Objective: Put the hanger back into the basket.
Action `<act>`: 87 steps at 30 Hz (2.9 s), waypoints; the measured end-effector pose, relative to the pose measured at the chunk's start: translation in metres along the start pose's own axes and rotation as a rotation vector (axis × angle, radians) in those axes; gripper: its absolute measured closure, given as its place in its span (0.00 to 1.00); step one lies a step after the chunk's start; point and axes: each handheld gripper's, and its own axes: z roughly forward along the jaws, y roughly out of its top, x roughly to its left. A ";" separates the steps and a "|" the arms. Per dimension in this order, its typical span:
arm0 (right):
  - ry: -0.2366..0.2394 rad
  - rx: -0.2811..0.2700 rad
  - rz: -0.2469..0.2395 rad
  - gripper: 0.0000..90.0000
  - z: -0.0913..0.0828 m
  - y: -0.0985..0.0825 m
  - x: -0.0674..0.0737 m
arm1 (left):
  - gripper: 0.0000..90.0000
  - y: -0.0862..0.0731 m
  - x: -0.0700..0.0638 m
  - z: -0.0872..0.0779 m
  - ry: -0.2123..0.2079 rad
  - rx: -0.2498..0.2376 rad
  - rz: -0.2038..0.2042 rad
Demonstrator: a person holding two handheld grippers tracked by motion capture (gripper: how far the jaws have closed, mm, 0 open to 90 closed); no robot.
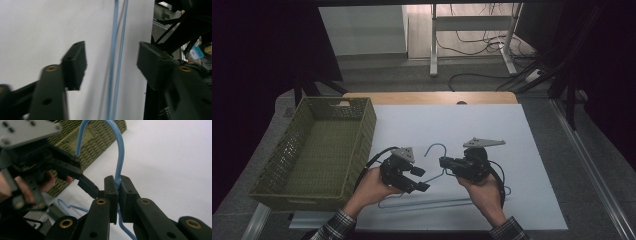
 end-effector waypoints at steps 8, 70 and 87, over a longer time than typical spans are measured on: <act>0.039 -0.006 -0.052 0.95 0.002 -0.004 0.006 | 0.72 0.004 0.000 0.003 -0.076 0.044 0.007; -0.134 0.022 -0.136 0.03 -0.073 -0.051 -0.019 | 0.98 0.028 0.022 -0.131 0.150 -0.077 -0.330; -0.202 0.032 -0.119 0.02 -0.085 -0.066 -0.033 | 0.98 -0.001 0.037 -0.211 0.298 -0.113 -0.375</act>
